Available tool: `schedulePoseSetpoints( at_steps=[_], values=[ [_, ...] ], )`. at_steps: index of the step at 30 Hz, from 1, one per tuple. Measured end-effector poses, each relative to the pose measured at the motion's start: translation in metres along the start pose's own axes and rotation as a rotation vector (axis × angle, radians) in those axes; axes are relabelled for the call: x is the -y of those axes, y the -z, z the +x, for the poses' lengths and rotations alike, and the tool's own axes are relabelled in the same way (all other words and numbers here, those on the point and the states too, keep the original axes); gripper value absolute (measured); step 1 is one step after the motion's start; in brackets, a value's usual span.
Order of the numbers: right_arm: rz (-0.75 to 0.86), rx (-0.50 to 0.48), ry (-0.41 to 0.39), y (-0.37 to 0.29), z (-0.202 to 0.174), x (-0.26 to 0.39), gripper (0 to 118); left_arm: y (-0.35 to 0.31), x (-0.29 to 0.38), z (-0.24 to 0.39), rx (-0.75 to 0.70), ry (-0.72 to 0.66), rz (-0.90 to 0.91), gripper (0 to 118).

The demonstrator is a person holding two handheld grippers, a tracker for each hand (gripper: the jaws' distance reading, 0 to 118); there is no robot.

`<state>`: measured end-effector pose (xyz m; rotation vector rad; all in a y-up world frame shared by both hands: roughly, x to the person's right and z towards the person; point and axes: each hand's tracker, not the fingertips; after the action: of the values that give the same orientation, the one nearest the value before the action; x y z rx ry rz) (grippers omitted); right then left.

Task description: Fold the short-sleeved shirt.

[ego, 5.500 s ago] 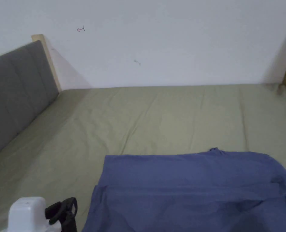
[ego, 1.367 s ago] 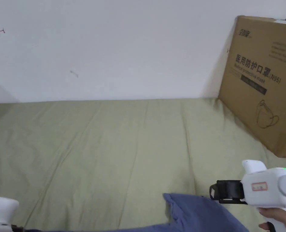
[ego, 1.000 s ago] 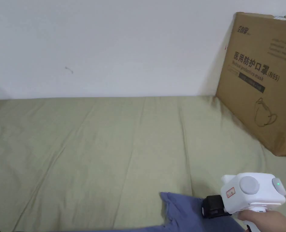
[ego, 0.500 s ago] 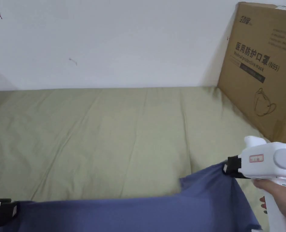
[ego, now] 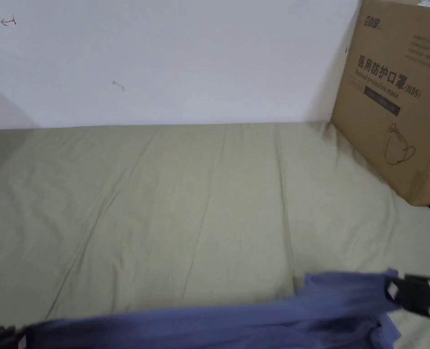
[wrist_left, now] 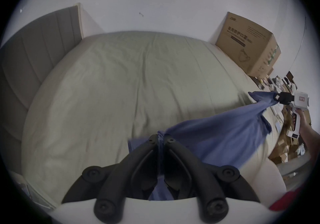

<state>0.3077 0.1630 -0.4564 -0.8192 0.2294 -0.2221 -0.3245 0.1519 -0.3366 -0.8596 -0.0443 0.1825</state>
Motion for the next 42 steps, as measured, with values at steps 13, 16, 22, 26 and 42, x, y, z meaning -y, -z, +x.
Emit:
schedulePoseSetpoints(
  at_steps=[13, 16, 22, 26, 42],
  values=[
    [-0.063, 0.16, 0.019, -0.004, 0.022, 0.078, 105, -0.029, 0.087, 0.02, -0.077, -0.028, -0.006, 118],
    [0.088, 0.084, -0.012, -0.03, 0.011, 0.062, 113, -0.062, 0.067, 0.034, -0.062, -0.066, 0.147, 116],
    [0.531, -0.023, -0.098, -0.106, -0.082, 0.043, 111, -0.118, 0.037, 0.101, -0.012, -0.035, 0.54, 104],
    [0.934, 0.062, -0.171, -0.138, -0.139, 0.07, 0, -0.133, 0.043, 0.156, -0.134, 0.09, 0.795, 0],
    [0.54, -0.042, -0.244, -0.123, -0.139, 0.068, 0, -0.077, 0.029, -0.059, 0.494, -0.426, 0.003, 2]
  ],
)
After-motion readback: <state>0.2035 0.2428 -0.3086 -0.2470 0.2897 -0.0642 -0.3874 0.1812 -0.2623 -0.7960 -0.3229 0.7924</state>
